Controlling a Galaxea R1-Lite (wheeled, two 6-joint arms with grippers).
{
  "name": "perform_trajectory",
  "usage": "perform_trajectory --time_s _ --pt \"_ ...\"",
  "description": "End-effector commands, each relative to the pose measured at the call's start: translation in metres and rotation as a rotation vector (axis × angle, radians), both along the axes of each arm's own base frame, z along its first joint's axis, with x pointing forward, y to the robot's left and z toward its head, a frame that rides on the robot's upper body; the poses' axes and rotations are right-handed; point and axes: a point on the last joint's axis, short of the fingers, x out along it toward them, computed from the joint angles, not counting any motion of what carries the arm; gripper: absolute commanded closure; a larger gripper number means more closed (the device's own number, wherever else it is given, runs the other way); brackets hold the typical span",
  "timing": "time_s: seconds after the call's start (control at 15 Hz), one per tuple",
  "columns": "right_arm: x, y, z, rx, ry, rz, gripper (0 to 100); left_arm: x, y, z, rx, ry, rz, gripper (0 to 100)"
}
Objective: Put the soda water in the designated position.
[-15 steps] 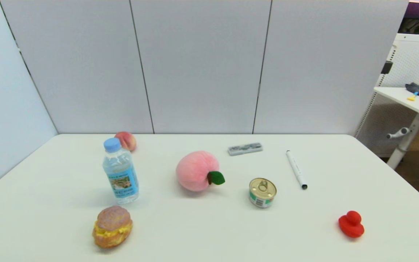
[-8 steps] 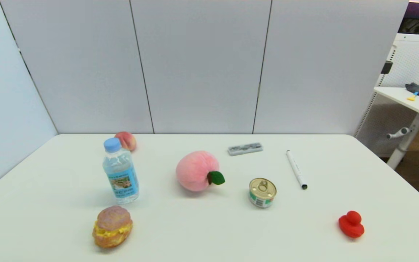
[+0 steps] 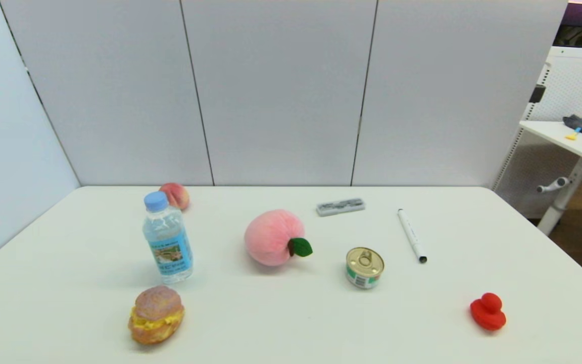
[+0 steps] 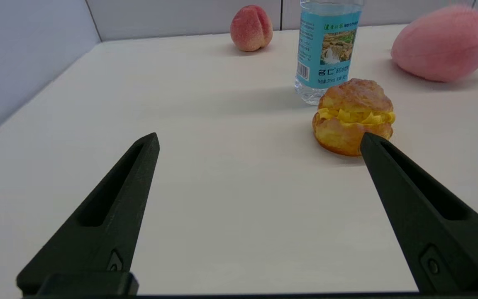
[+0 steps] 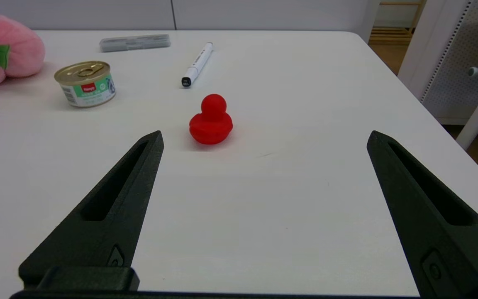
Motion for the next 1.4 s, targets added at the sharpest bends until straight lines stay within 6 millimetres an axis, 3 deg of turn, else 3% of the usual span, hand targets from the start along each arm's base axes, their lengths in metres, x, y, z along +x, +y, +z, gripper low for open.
perform_trajectory --time_s 0.07,1.4 --pt "0.0001 0.0 0.0 0.0 0.001 0.001 0 0.0 0.0013 0.0002 -0.115 -0.002 0.058 0" --pt "0.0001 -0.0002 0.0 0.014 0.001 -0.008 0 0.0001 0.0013 0.0003 -0.115 0.0 0.058 0"
